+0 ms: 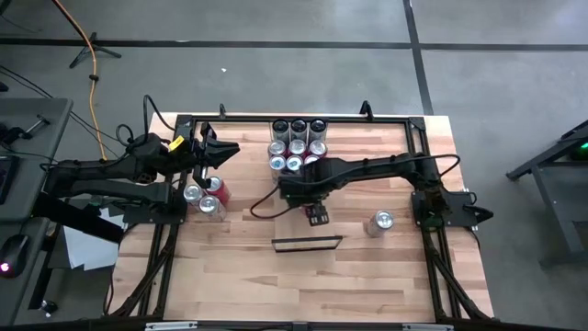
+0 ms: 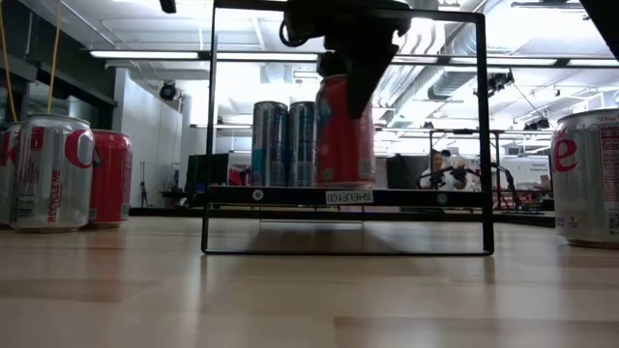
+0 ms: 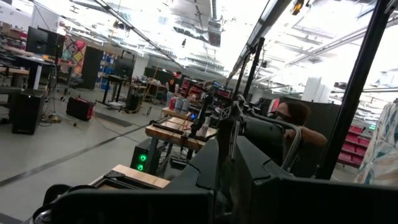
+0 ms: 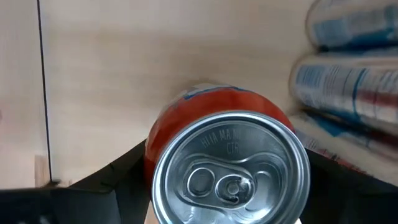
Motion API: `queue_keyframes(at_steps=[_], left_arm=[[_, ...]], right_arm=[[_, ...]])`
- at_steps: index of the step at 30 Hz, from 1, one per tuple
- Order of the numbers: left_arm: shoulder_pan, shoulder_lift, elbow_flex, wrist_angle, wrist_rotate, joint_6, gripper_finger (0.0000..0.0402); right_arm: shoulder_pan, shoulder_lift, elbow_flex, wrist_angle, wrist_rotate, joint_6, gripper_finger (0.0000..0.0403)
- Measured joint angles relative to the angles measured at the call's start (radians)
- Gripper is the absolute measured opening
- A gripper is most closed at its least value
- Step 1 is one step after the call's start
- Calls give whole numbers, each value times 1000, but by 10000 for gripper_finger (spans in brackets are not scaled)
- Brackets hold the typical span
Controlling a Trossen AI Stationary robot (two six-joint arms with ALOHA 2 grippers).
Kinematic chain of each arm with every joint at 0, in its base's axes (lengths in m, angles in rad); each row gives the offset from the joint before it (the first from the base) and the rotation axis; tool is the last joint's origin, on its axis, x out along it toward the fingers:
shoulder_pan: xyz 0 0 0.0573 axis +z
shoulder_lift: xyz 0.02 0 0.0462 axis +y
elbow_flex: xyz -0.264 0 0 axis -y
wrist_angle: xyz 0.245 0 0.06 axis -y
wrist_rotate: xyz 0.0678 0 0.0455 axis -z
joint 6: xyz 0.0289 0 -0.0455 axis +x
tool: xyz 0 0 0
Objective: Place canned beverage on shelf
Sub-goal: Put the right red soda can on the shelf
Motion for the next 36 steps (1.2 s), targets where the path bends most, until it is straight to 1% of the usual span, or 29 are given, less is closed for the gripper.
queue_keyframes(at_steps=[3, 8, 11, 21, 25, 32, 36], left_arm=[[0, 0, 0, 0, 0, 0, 3], [0, 0, 0, 0, 0, 0, 3], [0, 0, 0, 0, 0, 0, 3], [0, 0, 0, 0, 0, 0, 3], [0, 0, 0, 0, 0, 0, 3], [0, 0, 0, 0, 0, 0, 3], [0, 0, 0, 0, 0, 0, 3]], right_arm=[[0, 0, 0, 37, 0, 21, 289], [0, 0, 0, 37, -2, 23, 331], [0, -1, 0, 46, -4, 23, 347], [0, -3, 2, 45, -4, 21, 353], [0, -4, 25, 23, -4, 20, 354], [0, -4, 84, -67, -9, -21, 355], [0, -19, 83, -98, -16, -37, 355]])
